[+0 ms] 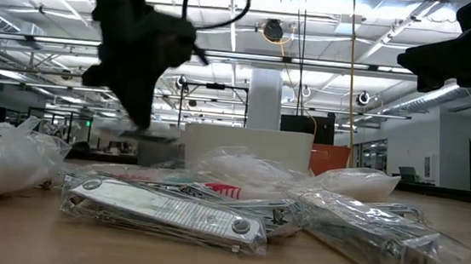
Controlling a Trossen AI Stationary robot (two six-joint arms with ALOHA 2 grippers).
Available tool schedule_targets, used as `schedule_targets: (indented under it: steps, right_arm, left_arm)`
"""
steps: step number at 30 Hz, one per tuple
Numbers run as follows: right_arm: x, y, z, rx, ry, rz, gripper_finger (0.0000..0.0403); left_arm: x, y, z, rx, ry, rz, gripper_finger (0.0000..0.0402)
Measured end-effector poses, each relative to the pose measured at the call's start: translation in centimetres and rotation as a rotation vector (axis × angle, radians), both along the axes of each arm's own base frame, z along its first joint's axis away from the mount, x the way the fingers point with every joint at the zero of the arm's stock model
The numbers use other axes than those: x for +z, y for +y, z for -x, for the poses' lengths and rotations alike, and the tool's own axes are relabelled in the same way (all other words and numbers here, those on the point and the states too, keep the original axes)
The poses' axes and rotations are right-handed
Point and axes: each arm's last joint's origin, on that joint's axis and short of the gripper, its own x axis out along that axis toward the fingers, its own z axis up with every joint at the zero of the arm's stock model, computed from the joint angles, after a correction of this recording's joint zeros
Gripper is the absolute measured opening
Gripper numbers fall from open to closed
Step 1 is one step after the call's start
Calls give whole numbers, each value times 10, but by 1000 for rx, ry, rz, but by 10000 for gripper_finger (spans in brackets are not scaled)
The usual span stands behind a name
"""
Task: Pick & Place Travel size toiletries
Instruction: Put the black hairbrush into the orange bin
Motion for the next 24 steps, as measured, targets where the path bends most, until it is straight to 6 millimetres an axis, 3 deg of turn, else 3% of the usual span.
schedule_targets:
  steps: [10,18,24]
  right_arm:
    - [0,0,0,-2,0,0,95]
    - [-4,-1,-2,-52,-9,-26,95]
    - [8,-1,-3,-59,-163,-18,95]
  left_arm:
    - [68,-6,-27,-232,-200,-314,0]
    - [89,-4,-51,-532,-413,-693,0]
    - [104,7,-65,-802,-692,-647,0]
